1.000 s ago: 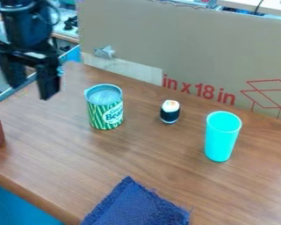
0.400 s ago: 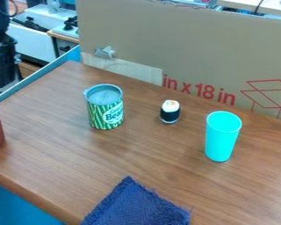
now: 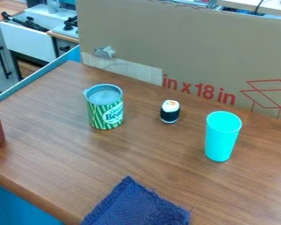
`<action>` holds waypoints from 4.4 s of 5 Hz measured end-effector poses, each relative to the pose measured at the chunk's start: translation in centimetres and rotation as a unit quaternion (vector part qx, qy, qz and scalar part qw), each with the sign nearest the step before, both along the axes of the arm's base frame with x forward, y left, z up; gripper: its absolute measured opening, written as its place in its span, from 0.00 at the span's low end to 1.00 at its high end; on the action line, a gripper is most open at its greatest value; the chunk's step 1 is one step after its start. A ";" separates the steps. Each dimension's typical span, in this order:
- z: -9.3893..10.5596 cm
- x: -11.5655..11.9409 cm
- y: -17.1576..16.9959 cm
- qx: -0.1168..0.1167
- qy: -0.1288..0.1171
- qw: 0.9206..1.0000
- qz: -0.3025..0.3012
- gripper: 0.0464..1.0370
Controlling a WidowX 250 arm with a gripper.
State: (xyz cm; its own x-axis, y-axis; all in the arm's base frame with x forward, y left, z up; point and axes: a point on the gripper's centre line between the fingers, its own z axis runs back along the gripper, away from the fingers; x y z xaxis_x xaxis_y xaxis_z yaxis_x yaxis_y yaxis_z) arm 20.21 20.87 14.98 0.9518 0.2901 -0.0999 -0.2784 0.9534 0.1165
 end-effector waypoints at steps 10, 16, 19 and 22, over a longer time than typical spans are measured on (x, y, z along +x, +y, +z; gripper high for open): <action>-5.7 1.7 0.3 -0.032 -0.063 0.997 0.026 0.33; 1.2 7.1 -15.9 -0.084 -0.143 0.950 -0.266 0.30; -0.4 7.8 -30.7 -0.138 -0.075 0.876 -0.456 0.30; -5.3 7.9 -43.1 -0.103 -0.061 0.847 -0.518 0.30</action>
State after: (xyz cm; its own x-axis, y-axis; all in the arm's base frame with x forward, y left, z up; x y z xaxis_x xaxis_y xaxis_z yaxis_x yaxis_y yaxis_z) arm 28.13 -22.18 9.65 0.6919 -0.7185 0.0702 0.7219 0.6900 -0.0525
